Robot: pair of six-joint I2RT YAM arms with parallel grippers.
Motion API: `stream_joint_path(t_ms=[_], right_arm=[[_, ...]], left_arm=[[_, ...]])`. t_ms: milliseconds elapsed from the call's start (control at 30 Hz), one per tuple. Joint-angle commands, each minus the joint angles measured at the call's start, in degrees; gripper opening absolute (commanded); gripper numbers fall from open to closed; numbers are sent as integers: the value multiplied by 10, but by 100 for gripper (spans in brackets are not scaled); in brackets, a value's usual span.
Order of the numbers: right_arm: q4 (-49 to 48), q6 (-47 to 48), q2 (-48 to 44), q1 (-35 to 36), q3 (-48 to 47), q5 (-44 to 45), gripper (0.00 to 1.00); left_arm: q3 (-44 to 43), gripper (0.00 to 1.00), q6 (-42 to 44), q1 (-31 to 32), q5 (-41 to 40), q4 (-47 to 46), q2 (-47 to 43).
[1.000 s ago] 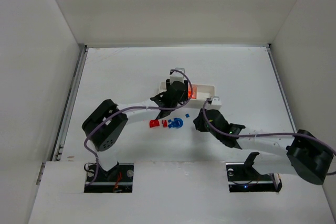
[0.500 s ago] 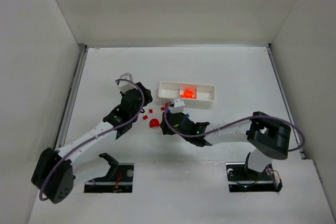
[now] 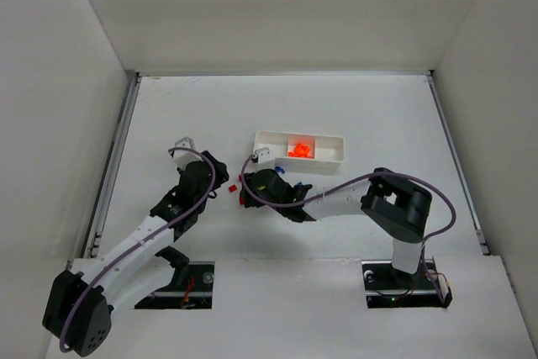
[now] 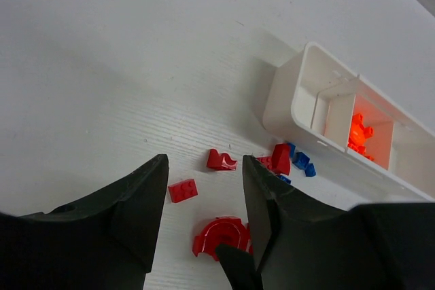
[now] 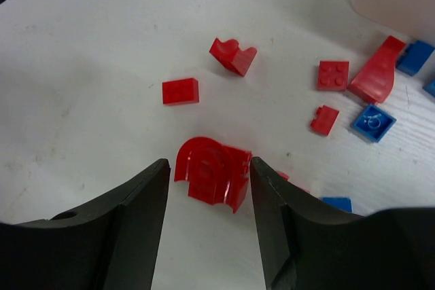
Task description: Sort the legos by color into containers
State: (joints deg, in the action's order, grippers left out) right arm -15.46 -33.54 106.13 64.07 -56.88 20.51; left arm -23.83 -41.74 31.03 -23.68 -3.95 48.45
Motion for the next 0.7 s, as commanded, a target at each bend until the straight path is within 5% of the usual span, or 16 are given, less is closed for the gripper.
stream_joint_path(t_ms=[0, 333, 567, 667], right_arm=[[3, 13, 19, -7, -32, -8, 56], [11, 8, 37, -5, -35, -3, 53], [10, -4, 36, -5, -29, -8, 28], [7, -8, 18, -5, -23, -6, 24]], left_arm=[[7, 45, -26, -1, 0, 22, -26], [25, 45, -23, 0, 0, 68, -63], [15, 45, -18, 6, 0, 78, -74], [11, 46, -16, 12, 0, 81, -73]])
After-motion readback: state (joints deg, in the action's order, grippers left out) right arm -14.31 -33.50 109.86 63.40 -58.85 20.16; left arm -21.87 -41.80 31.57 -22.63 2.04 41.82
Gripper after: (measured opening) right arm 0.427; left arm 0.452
